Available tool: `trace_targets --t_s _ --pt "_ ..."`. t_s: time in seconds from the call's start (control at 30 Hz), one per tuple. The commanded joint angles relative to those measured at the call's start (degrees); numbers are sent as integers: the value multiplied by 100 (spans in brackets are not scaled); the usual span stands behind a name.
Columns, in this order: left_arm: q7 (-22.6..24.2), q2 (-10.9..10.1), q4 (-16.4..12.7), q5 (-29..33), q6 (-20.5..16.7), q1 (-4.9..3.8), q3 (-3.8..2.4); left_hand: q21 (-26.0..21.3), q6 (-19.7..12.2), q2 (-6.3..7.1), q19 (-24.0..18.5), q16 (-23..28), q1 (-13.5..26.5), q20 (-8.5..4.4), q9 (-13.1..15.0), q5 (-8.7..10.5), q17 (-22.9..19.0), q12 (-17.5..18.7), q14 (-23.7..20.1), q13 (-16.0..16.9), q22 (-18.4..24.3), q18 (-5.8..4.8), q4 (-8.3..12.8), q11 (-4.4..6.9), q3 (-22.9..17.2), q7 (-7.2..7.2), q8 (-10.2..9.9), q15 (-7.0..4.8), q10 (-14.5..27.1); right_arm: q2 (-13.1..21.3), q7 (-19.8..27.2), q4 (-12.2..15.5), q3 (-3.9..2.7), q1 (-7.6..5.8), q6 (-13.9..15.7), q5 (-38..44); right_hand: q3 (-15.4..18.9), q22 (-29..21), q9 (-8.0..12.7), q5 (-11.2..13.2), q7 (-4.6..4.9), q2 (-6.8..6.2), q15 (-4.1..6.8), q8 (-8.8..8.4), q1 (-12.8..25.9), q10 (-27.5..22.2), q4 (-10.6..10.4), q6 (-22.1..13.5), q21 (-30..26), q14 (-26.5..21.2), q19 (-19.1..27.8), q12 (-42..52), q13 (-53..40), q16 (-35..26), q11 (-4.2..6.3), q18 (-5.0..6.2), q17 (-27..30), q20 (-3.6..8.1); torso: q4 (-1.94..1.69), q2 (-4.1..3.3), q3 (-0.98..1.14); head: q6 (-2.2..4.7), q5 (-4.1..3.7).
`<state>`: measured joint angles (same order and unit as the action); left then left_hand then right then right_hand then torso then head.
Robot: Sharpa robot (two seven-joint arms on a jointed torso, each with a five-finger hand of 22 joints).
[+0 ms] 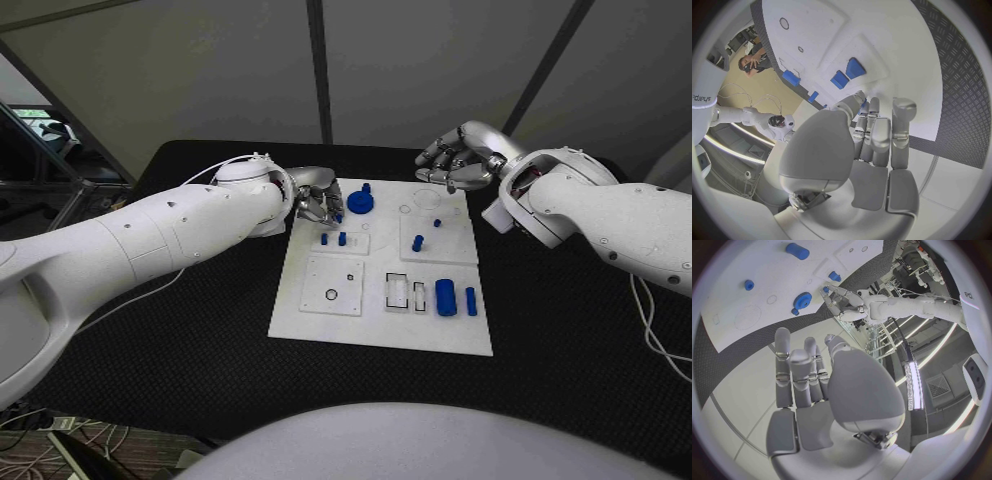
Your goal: Assemble the parts on the task board
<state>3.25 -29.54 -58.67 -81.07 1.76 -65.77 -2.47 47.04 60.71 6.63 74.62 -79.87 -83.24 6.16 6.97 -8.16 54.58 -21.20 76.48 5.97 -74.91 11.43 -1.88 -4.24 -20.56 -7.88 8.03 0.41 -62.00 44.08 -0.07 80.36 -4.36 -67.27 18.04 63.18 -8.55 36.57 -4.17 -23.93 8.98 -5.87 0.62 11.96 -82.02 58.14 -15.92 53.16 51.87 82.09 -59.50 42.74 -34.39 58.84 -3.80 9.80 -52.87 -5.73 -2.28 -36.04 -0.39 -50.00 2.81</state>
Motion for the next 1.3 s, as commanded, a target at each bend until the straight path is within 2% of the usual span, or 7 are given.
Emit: trace_targets --t_s 0.03,0.23,0.57,0.7,0.9,1.3 --pt "-13 -8 -14 6 -2 -9 -3 -27 32 11 -20 1 12 6 0 12 -5 36 2 9 -543 -411 5 0 -36 12 -24 -5 -46 -5 39 2 -4 -8 20 -13 -30 -2 2 -24 -14 -18 -3 39 -15 47 -1 11 -30 -35 13 -25 5 -22 4 40 -3 -2 -2 2 -2 0 8" --pt "3 -10 -27 6 17 -9 -3 -27 33 13 -21 2 11 6 -1 13 -7 40 0 9 -543 -411 8 -1 -37 11 -27 -4 -48 -6 37 0 -4 -8 13 -13 -30 -2 2 -24 -14 -18 -3 39 -15 47 -1 11 -30 -35 13 -25 5 -22 4 40 -3 -2 -3 2 4 0 9" --pt "-17 -13 -24 7 79 -9 -3 -50 16 36 -37 10 28 10 -8 18 -29 68 -13 9 -537 -408 12 -13 -33 -1 -53 2 -40 -2 32 -1 -4 -8 4 -13 -30 -2 2 -24 -14 -18 -3 39 -15 47 -1 11 -30 -35 13 -25 5 -22 4 40 -3 -2 0 0 2 0 14" --pt "-41 -13 -33 10 112 -9 -3 -75 -108 110 -62 22 111 29 -49 23 -67 132 -37 10 -528 -409 -7 -43 8 -37 -164 29 -20 -1 29 -2 -4 -8 1 -13 -39 -19 3 -32 -16 -24 -1 43 -10 57 -2 14 -48 -32 12 -35 28 -41 6 42 6 -1 -1 -1 1 0 12" --pt "-67 -12 -36 12 141 -9 -3 -80 -225 154 -75 23 149 44 -94 22 -83 177 -47 20 -525 -407 -12 -57 33 -64 -274 42 -34 0 28 -3 -4 -8 -2 -13 -39 -19 3 -32 -16 -24 -1 43 -10 57 -2 14 -48 -32 12 -35 28 -41 6 42 6 -1 -2 0 2 0 18" --pt "-75 -12 -38 13 144 -6 -3 -57 -333 171 -73 18 160 56 -146 20 -86 216 -49 35 -529 -408 -12 -64 39 -88 -377 51 -73 -1 27 -9 -4 -8 -8 -13 -39 -19 3 -32 -16 -24 -1 43 -10 57 -2 14 -48 -32 12 -35 28 -41 6 42 6 -1 -1 -2 4 0 29"
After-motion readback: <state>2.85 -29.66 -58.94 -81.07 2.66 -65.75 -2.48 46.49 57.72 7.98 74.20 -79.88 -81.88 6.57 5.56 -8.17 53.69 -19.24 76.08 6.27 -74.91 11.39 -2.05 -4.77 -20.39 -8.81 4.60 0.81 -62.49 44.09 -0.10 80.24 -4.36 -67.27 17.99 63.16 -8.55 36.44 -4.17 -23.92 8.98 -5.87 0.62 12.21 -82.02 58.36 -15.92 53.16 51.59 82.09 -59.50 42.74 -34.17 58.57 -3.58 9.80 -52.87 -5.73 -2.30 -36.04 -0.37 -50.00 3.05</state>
